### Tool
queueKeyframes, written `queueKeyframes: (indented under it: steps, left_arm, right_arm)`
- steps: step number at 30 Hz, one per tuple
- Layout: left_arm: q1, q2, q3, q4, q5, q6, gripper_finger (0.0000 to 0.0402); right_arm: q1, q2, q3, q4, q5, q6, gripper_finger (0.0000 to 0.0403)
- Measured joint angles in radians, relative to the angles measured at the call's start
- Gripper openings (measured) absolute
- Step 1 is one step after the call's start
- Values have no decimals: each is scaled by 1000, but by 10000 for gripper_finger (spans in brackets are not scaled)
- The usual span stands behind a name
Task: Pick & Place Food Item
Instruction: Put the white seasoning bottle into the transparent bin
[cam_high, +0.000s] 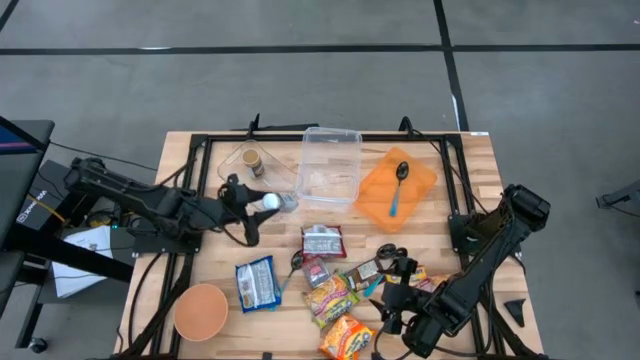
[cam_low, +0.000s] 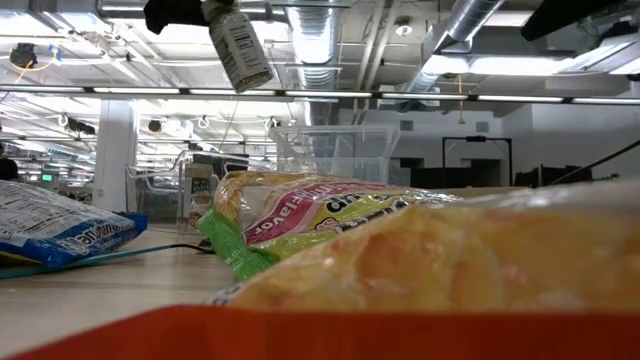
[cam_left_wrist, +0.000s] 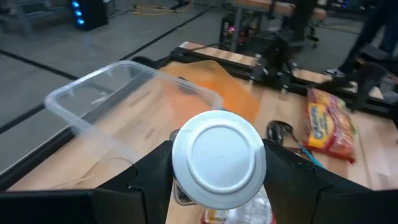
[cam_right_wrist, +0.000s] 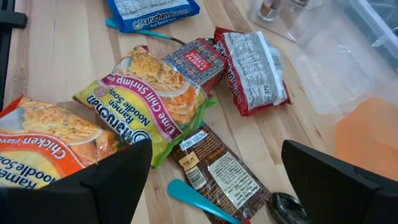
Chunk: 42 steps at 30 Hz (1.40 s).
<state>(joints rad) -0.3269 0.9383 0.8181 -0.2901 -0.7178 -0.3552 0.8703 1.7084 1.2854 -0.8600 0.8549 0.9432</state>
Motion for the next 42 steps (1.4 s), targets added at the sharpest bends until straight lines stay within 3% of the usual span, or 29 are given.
queueKeyframes:
  steps: [13,33,42]
  left_arm:
    - [215,-3,0,-18,4,-17,198]
    - [553,9,267,-95,264,26,198]
    - [696,142,389,-241,390,2,198]
  right_arm:
    - [-2,1,0,-8,8,0,354]
    - [-2,1,0,-23,11,7,354]
    - [-2,1,0,-22,11,8,354]
